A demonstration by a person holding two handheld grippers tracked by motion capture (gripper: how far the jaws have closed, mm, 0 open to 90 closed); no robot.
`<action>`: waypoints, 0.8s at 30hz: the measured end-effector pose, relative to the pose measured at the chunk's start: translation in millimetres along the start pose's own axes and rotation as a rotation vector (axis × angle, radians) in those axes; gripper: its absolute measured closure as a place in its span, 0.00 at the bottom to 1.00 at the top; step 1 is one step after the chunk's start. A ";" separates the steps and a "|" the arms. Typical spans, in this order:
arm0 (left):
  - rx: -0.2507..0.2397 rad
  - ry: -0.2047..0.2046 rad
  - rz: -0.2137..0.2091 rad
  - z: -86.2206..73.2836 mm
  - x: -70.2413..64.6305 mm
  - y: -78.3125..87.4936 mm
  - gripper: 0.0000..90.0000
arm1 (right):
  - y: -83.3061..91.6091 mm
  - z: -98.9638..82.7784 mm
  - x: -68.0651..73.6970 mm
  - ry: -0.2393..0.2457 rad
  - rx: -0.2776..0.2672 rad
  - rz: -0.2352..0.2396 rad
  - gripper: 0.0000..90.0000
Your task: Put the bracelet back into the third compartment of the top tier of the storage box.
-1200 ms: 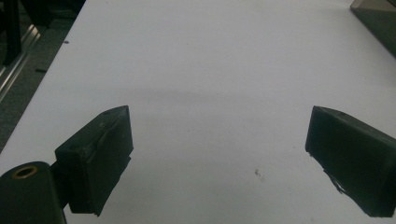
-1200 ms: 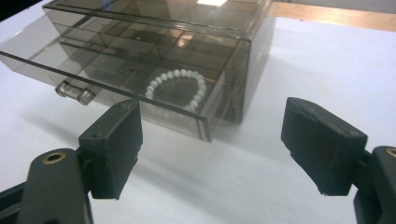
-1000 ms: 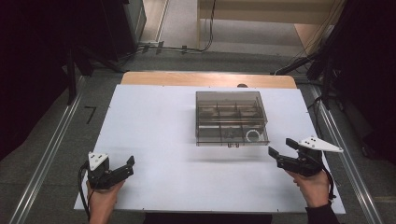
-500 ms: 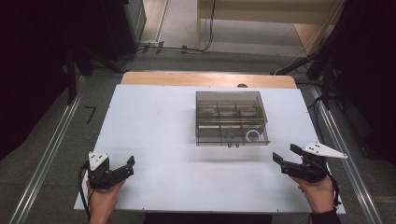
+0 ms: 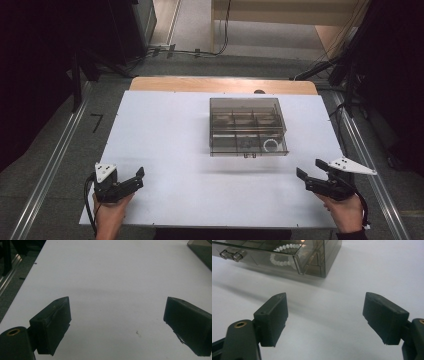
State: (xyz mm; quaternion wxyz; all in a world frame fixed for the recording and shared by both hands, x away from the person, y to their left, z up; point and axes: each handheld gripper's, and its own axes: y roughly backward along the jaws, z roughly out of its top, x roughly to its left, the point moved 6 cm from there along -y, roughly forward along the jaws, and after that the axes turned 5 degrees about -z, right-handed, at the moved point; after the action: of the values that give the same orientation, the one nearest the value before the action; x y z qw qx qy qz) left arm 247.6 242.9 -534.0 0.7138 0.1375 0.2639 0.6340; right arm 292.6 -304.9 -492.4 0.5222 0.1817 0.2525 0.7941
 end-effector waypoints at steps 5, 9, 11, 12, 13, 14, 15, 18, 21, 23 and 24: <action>0.000 0.000 0.000 0.0 -0.1 0.0 0.09 | 1.4 -2.2 -3.8 -0.001 -0.001 -0.006 0.21; -0.001 0.000 0.000 0.0 -0.1 0.0 0.09 | 1.6 -4.6 -9.5 -0.007 0.001 -0.019 0.21; 0.000 0.000 0.000 0.0 -0.1 0.0 0.09 | 2.0 -5.6 -12.6 -0.014 0.002 -0.024 0.21; 0.001 -0.001 -0.001 -0.1 0.0 0.0 0.09 | 2.6 -6.2 -13.7 -0.022 0.006 -0.027 0.21; 0.001 -0.001 -0.001 -0.1 0.0 0.0 0.09 | 2.9 -6.4 -14.6 -0.021 0.003 -0.024 0.21; 0.000 -0.001 -0.001 -0.1 -0.1 0.0 0.09 | 3.5 -6.7 -15.5 -0.022 0.004 -0.029 0.21; 0.001 -0.002 -0.001 0.0 -0.1 0.0 0.09 | 3.7 -7.0 -16.1 -0.023 0.003 -0.030 0.21; -0.001 0.000 0.000 0.0 -0.2 0.0 0.09 | 4.4 -8.1 -18.0 -0.022 0.004 -0.033 0.21; 0.000 -0.001 0.000 -0.1 0.0 0.0 0.09 | 5.5 -9.3 -19.7 -0.025 0.003 -0.036 0.21; 0.001 -0.001 -0.001 -0.1 0.0 -0.1 0.09 | 6.3 -10.5 -21.5 -0.026 0.005 -0.041 0.21; 0.001 -0.002 -0.001 -0.1 -0.1 -0.1 0.09 | 6.8 -11.3 -22.5 -0.028 0.007 -0.043 0.21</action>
State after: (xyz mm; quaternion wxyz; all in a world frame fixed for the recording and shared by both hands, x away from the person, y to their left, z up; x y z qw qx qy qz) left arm 247.6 242.8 -534.2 0.7144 0.1381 0.2636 0.6333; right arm 290.1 -330.3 -498.1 0.5422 0.1893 0.2519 0.7790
